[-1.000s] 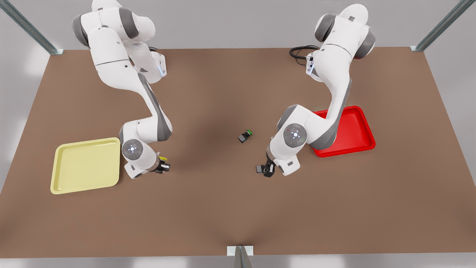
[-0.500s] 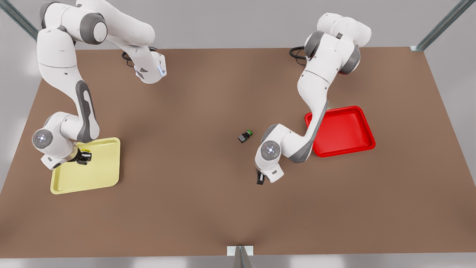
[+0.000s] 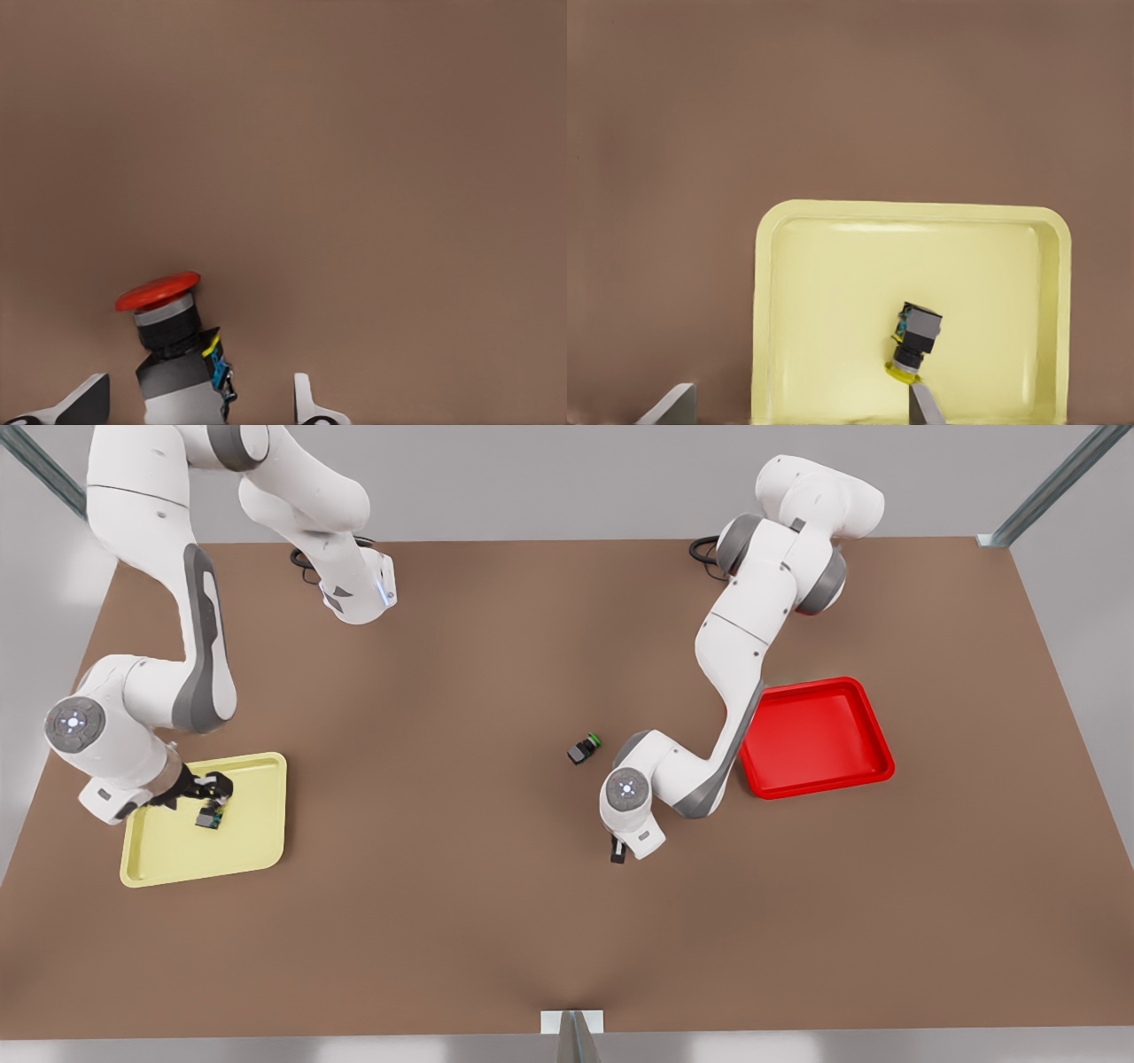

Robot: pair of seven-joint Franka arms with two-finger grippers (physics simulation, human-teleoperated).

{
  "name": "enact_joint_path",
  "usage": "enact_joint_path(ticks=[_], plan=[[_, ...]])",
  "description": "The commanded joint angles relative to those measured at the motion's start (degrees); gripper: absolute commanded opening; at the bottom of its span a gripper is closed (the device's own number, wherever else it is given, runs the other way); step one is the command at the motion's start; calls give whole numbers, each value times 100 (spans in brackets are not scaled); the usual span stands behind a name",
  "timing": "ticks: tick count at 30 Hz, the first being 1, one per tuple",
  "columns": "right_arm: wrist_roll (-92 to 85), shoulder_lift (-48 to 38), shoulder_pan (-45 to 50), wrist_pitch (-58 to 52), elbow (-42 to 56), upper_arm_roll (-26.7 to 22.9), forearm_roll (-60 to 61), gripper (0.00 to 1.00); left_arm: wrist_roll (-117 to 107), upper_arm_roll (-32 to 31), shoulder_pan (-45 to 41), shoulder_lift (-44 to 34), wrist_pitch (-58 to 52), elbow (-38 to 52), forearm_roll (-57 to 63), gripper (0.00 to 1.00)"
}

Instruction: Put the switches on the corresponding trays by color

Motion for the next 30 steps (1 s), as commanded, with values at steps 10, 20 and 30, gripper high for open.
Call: enact_joint_path(ticks=[10,20,30], plan=[[837,-224,-10,-2073,1673,484,97,100,-49,0,9,96,74,9,143,71],[995,-127,16,-1862,1682,510,88,100,-40,0,9,96,74,9,160,56],[1004,-145,51,-1871,1646,501,79,100,-13,0,9,96,74,9,169,52]])
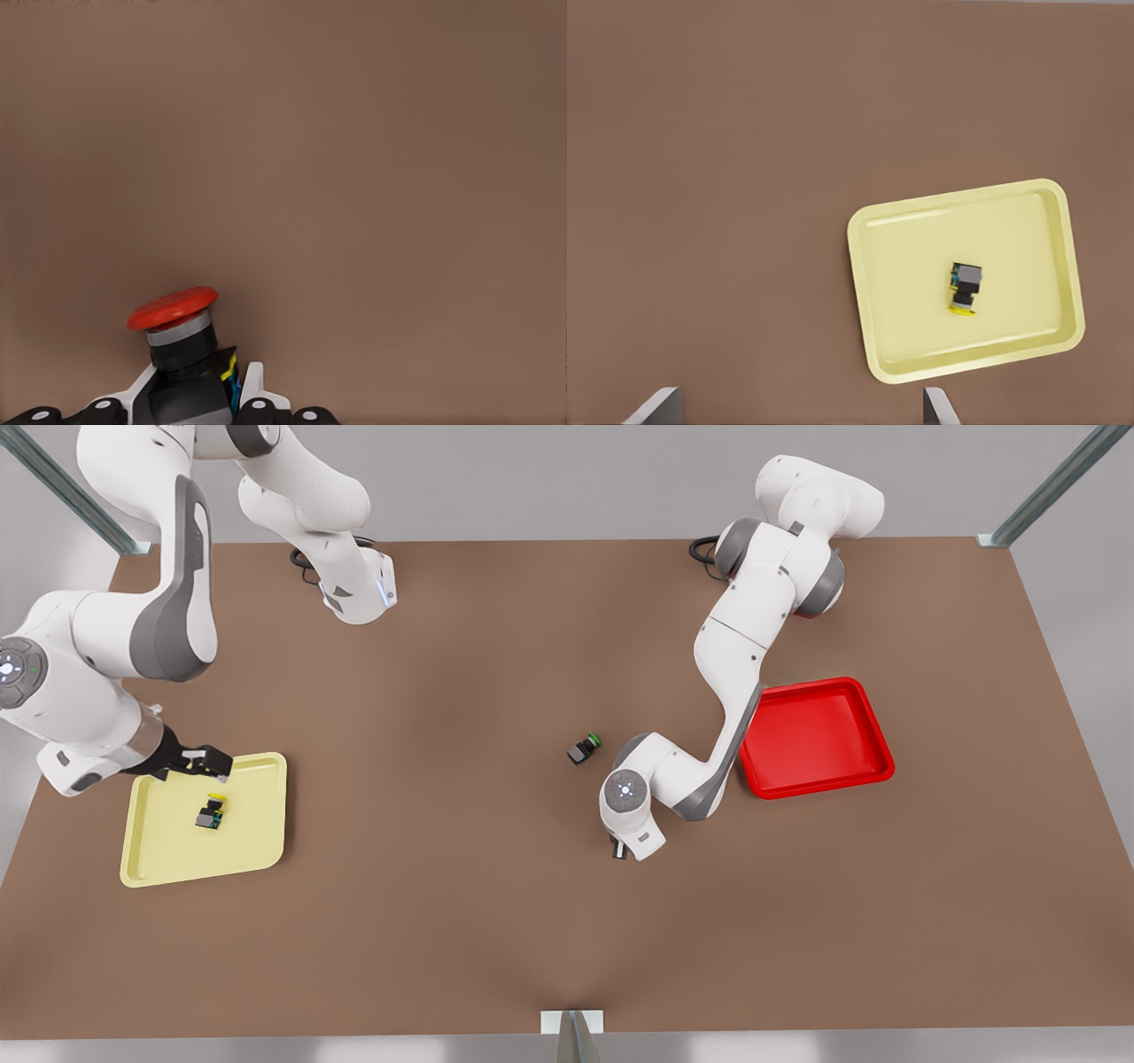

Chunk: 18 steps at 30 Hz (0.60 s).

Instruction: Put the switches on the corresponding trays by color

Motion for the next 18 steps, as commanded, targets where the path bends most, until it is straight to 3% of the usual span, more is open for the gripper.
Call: enact_joint_path(ticks=[1,18], plan=[[0,-1,-2,0,0,0,-6,100,-2,0,0,0,1,0,20,52],[0,8,-2,9,35,0,-6,100,604,79,9,-211,-341,0,29,52]])
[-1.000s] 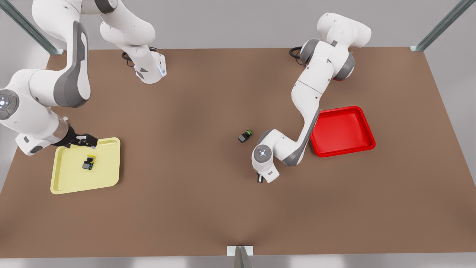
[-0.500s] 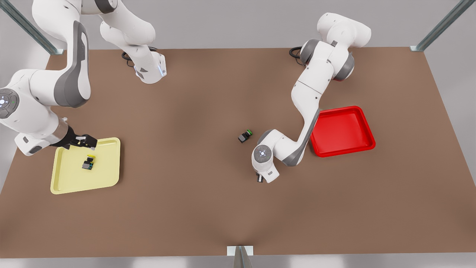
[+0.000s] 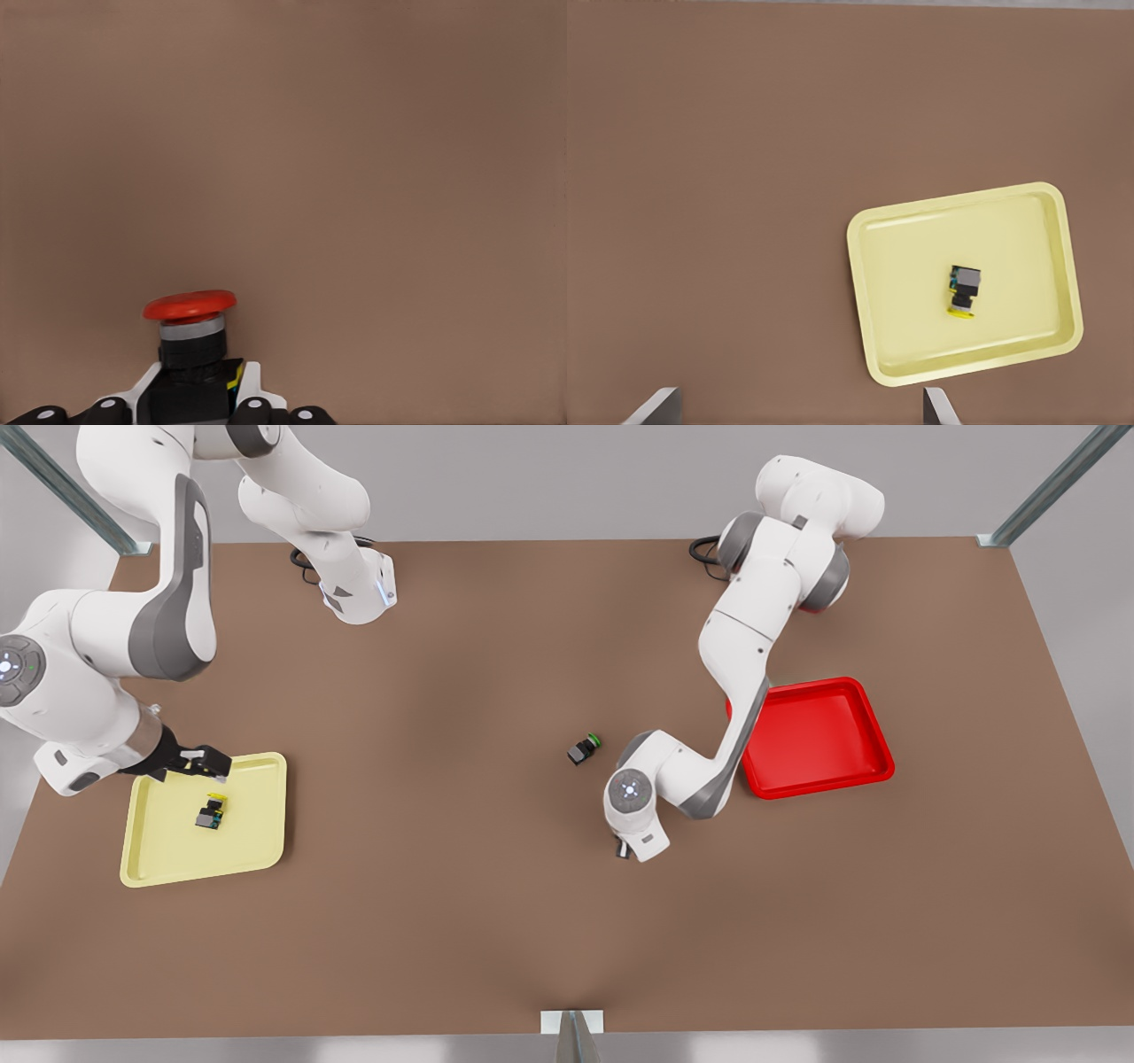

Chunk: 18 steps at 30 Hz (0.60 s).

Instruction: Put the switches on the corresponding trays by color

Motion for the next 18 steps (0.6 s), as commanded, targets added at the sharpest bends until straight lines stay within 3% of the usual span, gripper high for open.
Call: enact_joint_path(ticks=[1,8,9,18], plan=[[0,0,4,0,1,0,0,100,72,26,1,-40,-47,-3,53,52],[0,0,4,0,10,0,0,100,2541,702,36,-1754,313,-2296,18,52],[0,0,4,0,19,0,0,100,2981,904,36,-2237,981,-3157,0,52],[0,-9,4,0,19,0,0,100,5847,2636,27,-4048,2177,-6515,-26,52]])
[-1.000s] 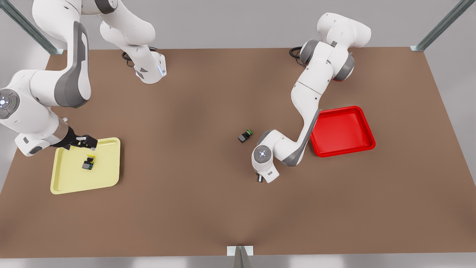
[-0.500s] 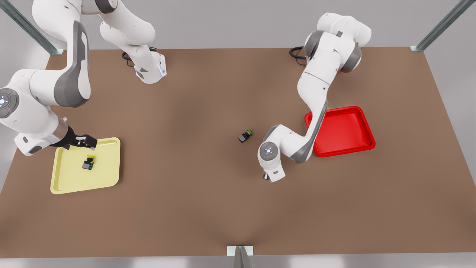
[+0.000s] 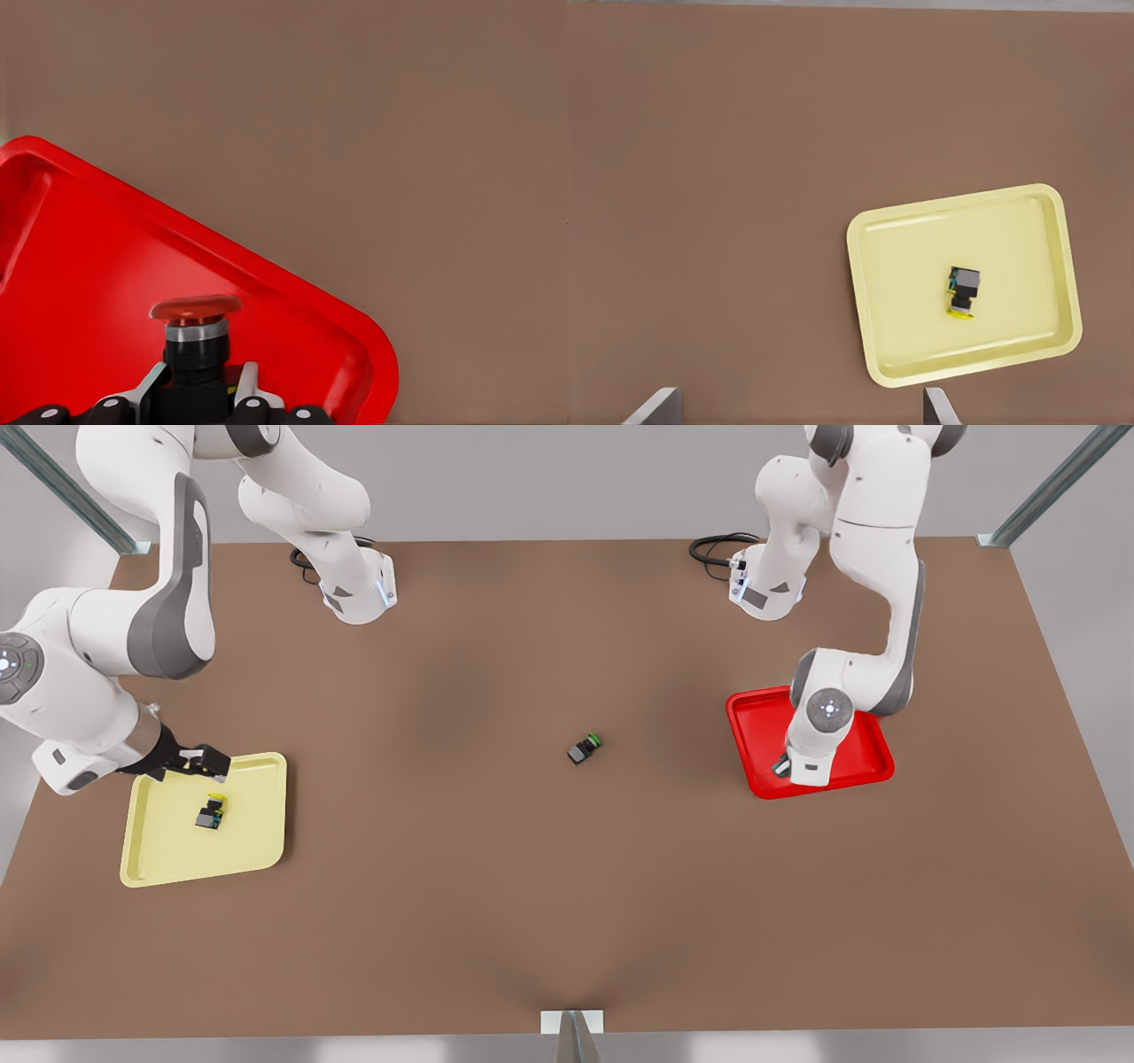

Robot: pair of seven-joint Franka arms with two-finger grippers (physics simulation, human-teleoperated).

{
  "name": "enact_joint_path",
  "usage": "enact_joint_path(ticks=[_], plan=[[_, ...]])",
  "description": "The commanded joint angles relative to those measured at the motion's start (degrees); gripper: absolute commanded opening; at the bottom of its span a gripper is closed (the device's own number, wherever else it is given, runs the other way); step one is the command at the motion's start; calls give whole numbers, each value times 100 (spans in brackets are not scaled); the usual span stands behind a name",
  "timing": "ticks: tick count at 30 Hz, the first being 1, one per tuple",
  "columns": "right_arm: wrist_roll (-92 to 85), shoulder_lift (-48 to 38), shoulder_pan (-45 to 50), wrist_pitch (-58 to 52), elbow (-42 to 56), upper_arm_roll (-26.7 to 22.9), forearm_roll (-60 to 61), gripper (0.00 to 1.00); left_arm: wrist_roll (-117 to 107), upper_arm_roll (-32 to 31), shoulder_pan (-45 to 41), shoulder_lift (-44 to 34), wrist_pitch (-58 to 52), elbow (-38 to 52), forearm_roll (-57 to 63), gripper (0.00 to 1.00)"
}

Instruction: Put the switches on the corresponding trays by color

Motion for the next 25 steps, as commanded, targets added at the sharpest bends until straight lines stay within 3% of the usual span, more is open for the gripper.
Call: enact_joint_path(ticks=[1,3,4,5,11,16,17,18,20,22,25], plan=[[-1,0,13,0,1,9,-17,100,21,24,-10,-18,-5,-95,-150,52],[-1,17,13,9,10,9,-26,100,21,147,-10,-177,-32,-446,-150,54],[-1,26,13,9,10,9,-26,100,21,147,-2,-168,-40,-473,-150,68],[-1,43,13,18,10,9,-26,100,21,156,-2,-133,-23,-473,-158,100],[-1,219,5,264,1,9,0,100,29,244,-19,-431,-453,-394,-150,100],[-1,211,13,255,1,9,0,100,3641,-134,-45,-317,-2378,2321,-194,100],[-1,211,13,255,1,9,0,100,4141,-493,112,-143,-2702,2995,-351,100],[-1,211,13,255,1,9,0,100,4441,-1379,910,139,-3352,4103,-370,100],[-1,211,13,255,1,9,0,100,4924,-2348,1826,263,-3978,5178,-308,100],[-1,211,13,255,1,9,0,100,5347,-3025,2529,219,-4189,5600,-18,100],[8,211,22,264,1,9,0,100,5329,-3175,2626,192,-4189,5609,123,100]])
